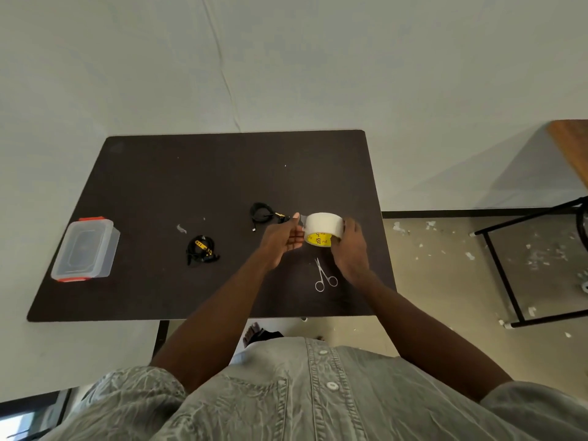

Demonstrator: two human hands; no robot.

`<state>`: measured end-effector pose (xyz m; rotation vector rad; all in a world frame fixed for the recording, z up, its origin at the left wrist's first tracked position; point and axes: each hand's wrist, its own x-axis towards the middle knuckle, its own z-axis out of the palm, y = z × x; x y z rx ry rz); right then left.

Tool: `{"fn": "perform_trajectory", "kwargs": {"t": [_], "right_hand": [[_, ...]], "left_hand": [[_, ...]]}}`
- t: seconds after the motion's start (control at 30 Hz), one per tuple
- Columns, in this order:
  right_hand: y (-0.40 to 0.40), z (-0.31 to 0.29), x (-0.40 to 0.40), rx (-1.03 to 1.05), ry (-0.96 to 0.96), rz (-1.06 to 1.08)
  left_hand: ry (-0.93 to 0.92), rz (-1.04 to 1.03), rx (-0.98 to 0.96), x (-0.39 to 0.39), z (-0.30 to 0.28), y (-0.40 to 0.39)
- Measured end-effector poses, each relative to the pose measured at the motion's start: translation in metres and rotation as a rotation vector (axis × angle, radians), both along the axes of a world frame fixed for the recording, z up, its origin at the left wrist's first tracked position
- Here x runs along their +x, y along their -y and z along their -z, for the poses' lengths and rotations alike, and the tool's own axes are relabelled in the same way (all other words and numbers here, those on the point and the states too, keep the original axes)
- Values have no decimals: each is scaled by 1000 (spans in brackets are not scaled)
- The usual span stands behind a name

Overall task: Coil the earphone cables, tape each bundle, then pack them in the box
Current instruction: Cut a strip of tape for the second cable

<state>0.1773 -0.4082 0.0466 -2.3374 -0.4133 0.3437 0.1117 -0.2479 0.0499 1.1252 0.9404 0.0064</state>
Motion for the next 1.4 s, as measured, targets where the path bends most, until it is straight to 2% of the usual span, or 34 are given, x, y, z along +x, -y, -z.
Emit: {"fn": "perform_trajectory", "kwargs": {"t": [0.17,0.53,0.83,1.07,1.3,1.4], "right_hand": [[5,3,-3,-28,36,-67],[9,2,-7,-25,80,-57],[15,7,5,71,-74,-75],[17,10,0,-45,47,-98],[24,12,4,-125,78,-117],[25,11,10,-134,94,-138]], "left_hand": [[4,1,13,-2,-5,3],[-57,51,40,-7,-9,6],[-42,18,5,-11,-11,7],[-96,3,30,-8,-2,15],[7,85,-137,-11,-7,10],[14,58,-167,-10,-4,10]]}}
